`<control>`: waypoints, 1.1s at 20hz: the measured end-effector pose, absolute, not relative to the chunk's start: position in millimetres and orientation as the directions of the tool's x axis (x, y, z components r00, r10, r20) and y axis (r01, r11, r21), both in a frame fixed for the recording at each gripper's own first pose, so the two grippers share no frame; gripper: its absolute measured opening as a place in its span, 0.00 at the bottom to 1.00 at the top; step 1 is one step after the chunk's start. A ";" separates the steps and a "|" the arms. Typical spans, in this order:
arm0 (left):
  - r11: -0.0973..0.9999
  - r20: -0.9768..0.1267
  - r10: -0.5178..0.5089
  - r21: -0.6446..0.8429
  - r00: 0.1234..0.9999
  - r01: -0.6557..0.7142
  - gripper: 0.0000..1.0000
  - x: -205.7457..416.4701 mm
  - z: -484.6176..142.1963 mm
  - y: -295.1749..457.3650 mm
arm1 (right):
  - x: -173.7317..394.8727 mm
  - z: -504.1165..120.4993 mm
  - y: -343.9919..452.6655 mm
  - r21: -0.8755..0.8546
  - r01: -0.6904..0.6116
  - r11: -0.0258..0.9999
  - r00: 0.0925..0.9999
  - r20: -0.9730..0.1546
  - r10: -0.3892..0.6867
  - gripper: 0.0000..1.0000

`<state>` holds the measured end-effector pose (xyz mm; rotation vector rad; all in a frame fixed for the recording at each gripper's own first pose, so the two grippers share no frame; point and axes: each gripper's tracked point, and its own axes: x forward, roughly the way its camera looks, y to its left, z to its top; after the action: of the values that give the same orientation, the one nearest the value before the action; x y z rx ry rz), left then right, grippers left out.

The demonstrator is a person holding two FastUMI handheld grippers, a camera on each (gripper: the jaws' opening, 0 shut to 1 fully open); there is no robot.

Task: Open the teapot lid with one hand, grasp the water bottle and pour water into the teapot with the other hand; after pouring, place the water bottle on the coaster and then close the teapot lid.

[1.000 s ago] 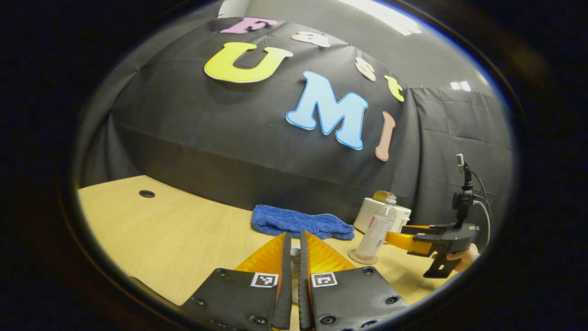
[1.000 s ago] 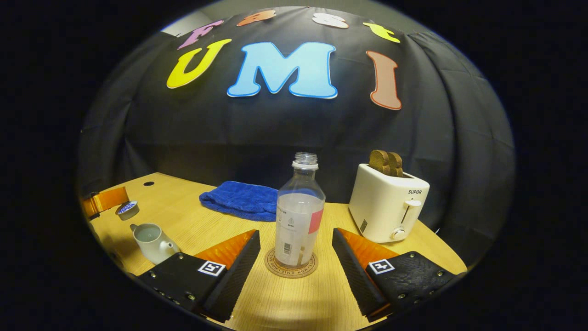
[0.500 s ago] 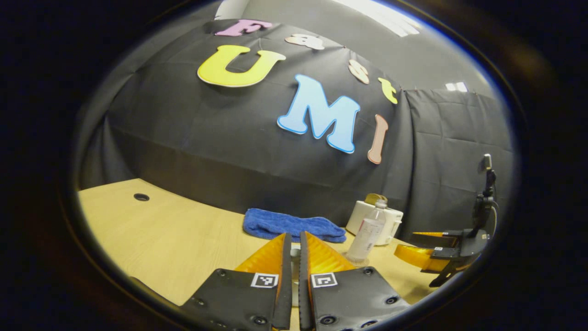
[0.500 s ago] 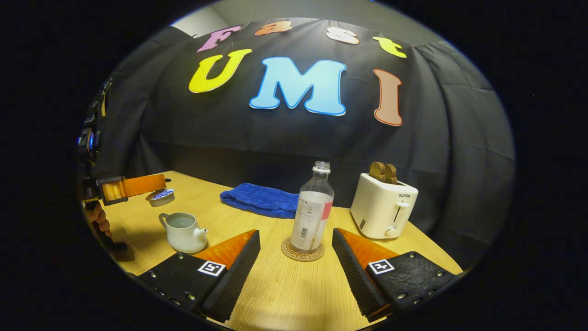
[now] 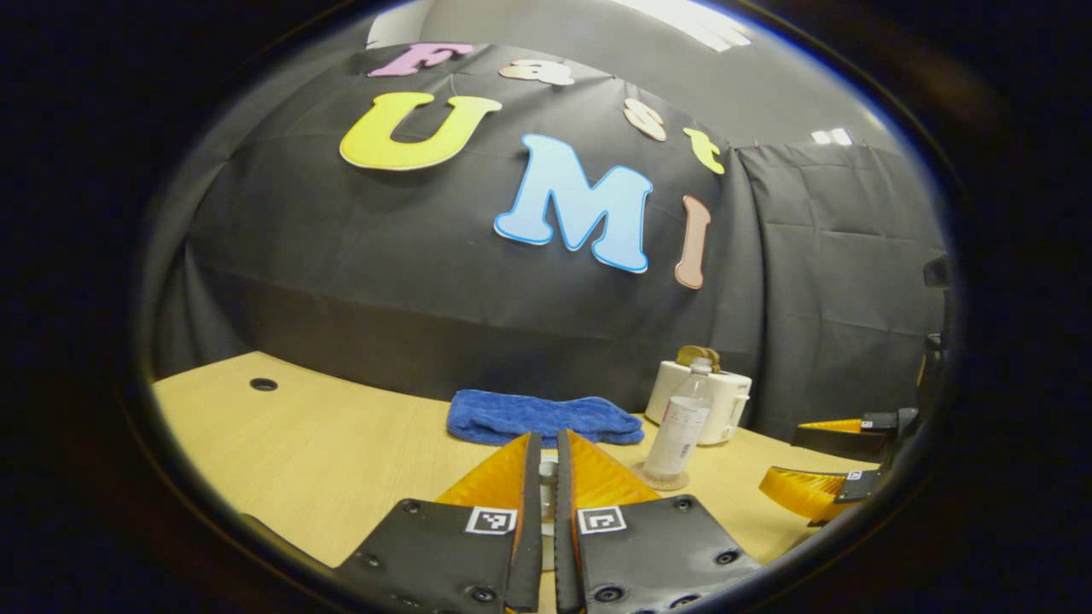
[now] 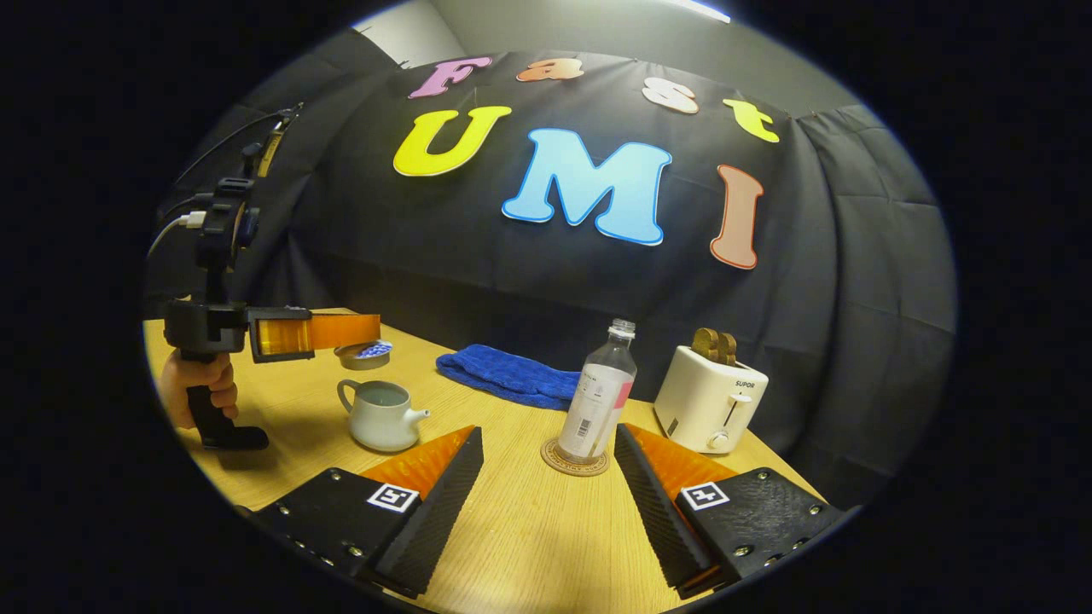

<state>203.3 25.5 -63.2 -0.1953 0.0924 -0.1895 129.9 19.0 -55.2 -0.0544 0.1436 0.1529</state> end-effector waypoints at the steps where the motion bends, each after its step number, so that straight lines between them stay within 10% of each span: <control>1: 0.966 -0.079 -0.189 -0.193 0.979 0.171 0.12 203.7 -63.9 26.5 | 127.1 -53.4 19.2 -0.035 -0.157 0.987 0.979 -0.139 0.151 0.96; 22: 0.995 -0.186 -0.100 -0.035 0.978 0.095 0.13 222.4 -98.8 -2.4 | 74.9 -49.7 1.3 0.013 -0.177 0.984 0.982 -0.062 0.177 0.96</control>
<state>222.4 -2.4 -98.8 -0.0263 0.1883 -0.0980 74.9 1.3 -49.7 0.0076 0.0635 0.1779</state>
